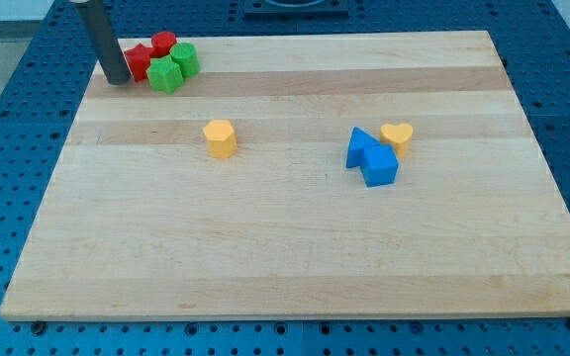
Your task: Move the yellow blocks to the center of the board
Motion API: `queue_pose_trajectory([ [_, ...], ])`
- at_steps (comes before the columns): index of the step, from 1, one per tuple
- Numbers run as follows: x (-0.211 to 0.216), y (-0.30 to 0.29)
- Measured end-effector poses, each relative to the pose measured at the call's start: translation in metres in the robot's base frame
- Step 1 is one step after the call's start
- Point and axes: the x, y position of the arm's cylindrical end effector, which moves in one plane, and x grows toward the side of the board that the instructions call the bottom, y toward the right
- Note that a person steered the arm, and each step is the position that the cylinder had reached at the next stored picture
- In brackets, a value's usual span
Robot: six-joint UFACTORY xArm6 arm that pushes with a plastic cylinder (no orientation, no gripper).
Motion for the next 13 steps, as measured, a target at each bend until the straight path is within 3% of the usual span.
queue_pose_trajectory([
  [2,0.079,0.016],
  [3,0.124,0.067],
  [4,0.140,0.138],
  [5,0.139,0.182],
  [6,0.139,0.186],
  [8,0.142,0.140],
  [10,0.109,0.151],
  [13,0.098,0.229],
])
